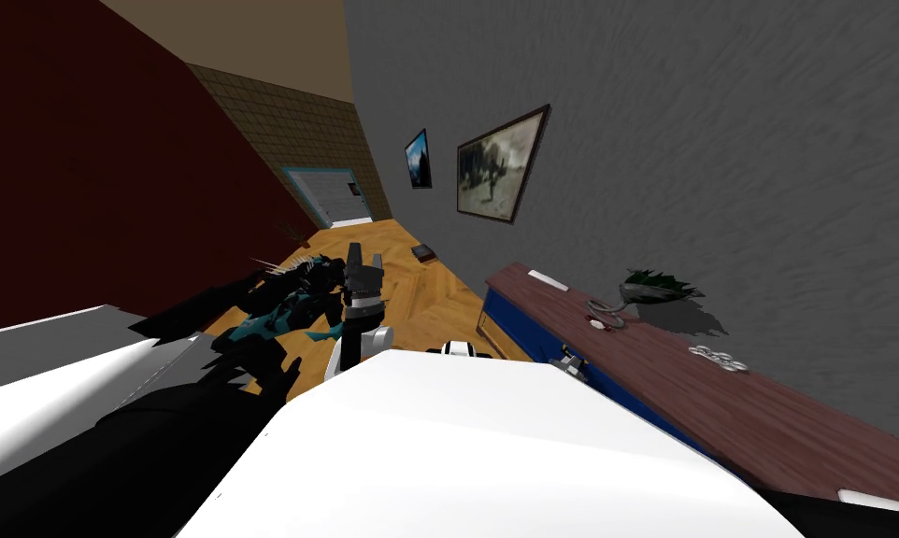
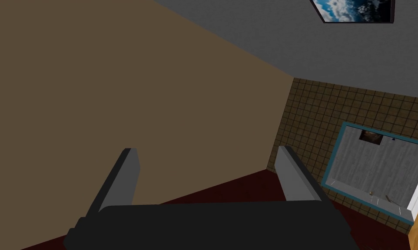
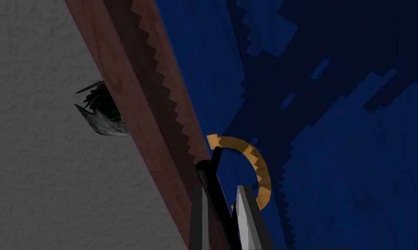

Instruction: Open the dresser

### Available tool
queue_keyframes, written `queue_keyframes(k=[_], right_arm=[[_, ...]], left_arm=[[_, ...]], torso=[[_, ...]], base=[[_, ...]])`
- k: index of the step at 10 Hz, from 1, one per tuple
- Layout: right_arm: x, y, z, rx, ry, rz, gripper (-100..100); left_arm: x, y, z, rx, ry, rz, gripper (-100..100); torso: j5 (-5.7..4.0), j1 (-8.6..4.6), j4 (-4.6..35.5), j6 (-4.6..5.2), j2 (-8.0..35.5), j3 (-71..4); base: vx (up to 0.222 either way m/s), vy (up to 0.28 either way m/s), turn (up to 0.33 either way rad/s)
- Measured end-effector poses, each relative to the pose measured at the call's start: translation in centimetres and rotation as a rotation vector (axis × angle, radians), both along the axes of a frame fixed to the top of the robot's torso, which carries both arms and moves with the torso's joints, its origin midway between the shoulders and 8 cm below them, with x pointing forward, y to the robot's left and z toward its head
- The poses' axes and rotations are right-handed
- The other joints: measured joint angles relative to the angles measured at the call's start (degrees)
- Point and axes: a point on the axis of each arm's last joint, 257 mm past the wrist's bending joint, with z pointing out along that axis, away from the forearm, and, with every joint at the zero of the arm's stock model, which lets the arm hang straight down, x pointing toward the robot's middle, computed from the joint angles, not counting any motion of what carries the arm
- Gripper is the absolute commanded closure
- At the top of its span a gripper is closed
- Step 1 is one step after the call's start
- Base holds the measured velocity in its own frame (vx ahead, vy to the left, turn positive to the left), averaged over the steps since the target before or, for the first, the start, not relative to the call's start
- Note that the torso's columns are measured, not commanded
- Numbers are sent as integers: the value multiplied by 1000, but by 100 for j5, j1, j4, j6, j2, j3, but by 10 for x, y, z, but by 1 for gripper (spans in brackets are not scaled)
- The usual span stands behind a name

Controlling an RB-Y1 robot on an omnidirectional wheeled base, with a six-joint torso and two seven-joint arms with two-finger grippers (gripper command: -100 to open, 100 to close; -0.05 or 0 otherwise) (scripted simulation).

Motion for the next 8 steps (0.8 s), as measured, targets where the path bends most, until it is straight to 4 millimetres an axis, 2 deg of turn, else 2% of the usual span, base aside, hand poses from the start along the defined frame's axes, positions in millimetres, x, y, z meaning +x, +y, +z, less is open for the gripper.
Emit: queue_keyframes(k=[2,4,5,8], right_arm=[[-11,9,-1,-4,-2,0,100],[-11,10,0,-12,-10,-2,100],[-7,6,4,-18,-16,-4,100],[3,2,3,-6,-2,-1,100]], left_arm=[[0,0,0,0,0,0,0],[0,0,0,0,0,0,0],[0,0,0,0,0,0,0],[0,0,0,0,0,0,0]], torso=[[-11,-15,-1,-3,-3,0],[-5,-16,2,-1,-1,-1],[0,20,5,1,23,12],[13,7,7,4,6,-3]], base=[[7,0,-5],[-36,46,-6],[-130,114,-14],[-93,109,-5]])
